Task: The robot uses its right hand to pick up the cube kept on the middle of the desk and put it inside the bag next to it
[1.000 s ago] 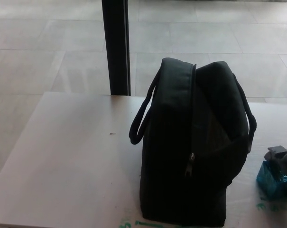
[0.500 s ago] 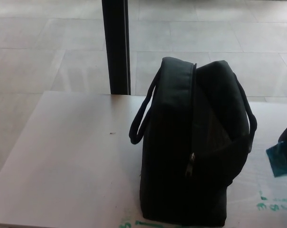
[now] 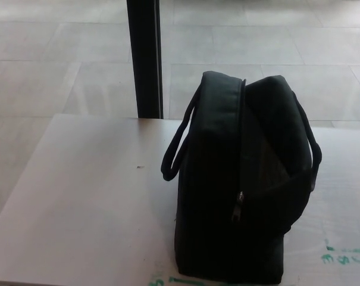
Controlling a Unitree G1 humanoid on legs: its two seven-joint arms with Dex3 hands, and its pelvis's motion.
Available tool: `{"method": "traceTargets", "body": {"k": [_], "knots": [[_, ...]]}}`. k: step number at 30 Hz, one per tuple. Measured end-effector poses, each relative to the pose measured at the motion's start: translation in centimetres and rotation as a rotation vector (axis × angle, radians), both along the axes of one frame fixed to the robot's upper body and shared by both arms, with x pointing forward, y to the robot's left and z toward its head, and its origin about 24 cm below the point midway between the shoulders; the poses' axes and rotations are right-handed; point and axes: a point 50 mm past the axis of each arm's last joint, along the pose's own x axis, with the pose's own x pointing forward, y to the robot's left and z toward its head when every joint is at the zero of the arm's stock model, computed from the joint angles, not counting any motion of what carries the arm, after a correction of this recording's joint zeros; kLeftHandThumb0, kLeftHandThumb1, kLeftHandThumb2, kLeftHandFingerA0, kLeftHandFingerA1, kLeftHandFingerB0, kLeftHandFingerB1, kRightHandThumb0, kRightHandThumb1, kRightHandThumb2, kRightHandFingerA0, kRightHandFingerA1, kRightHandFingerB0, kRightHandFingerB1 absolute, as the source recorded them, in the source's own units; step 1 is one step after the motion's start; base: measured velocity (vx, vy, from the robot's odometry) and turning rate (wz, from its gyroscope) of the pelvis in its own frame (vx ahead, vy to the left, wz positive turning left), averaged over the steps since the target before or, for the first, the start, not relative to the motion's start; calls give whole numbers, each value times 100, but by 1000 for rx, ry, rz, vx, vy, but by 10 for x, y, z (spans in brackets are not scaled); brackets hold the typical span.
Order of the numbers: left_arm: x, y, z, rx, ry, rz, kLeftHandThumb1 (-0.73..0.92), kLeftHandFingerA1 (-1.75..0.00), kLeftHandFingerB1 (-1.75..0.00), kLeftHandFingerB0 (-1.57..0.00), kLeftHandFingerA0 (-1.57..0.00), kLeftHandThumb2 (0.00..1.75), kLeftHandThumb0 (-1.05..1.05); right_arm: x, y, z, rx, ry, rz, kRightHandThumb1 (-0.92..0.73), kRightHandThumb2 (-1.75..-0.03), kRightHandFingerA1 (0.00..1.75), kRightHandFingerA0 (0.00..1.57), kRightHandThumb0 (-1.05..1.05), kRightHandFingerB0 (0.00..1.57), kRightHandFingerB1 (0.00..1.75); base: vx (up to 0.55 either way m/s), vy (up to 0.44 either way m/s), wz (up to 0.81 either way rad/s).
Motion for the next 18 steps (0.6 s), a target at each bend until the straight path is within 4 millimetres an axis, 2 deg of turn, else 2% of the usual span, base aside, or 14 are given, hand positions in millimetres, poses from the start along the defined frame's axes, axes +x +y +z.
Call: {"method": "traceTargets", "body": {"k": [1,2,3,5,6,7,8,12,13,15,17,18], "knots": [[0,0,1,0,-4,-1,85,-45,-35,-23,-22,66,-67,2,6,7,12,-28,21,-54,-105,174,91,-15,70,152,0,0,0],[1,0,1,-1,-6,-1,86,-44,-34,-22,-21,66,-66,3,11,12,22,-46,38,-55,-104,174,83,-21,71,156,0,0,0],[1,0,1,-2,-7,-1,87,-45,-35,-23,-22,66,-67,4,14,14,31,-56,52,-55,-105,175,89,-14,67,156,0,0,0],[1,0,1,-4,-9,0,86,-45,-35,-22,-21,66,-66,7,24,18,42,-66,91,-52,-112,170,88,-20,73,153,0,0,0],[1,0,1,-6,-10,1,86,-44,-35,-22,-20,66,-66,8,32,19,42,-70,122,-51,-115,167,94,-23,76,149,0,0,0],[1,0,1,-7,-12,1,85,-45,-35,-22,-20,66,-67,8,38,20,42,-74,151,-51,-116,174,92,-23,75,156,0,0,0],[1,0,1,-9,-13,2,86,-46,-35,-22,-20,66,-67,7,47,23,35,-81,185,-48,-119,175,94,-21,78,155,0,0,0],[1,-1,1,-11,-16,2,86,-43,-34,-22,-21,66,-67,-1,82,30,-11,-113,325,-49,-116,175,94,-24,80,153,0,0,0],[1,-1,1,-11,-16,2,86,-44,-34,-22,-21,66,-67,-2,87,31,-24,-114,349,-49,-118,175,95,-25,80,152,0,0,0],[1,-1,1,-11,-14,3,85,-43,-34,-23,-23,66,-67,-5,96,31,-50,-110,393,-53,-105,175,89,-25,75,154,0,0,0],[0,0,1,-11,-12,3,86,-43,-34,-23,-23,66,-67,-8,103,29,-75,-89,429,-52,-102,175,90,-23,73,156,0,0,0],[0,0,1,-10,-12,3,86,-43,-35,-24,-23,66,-67,-9,106,27,-87,-78,442,-47,-106,175,90,-21,74,156,0,0,0]]}}
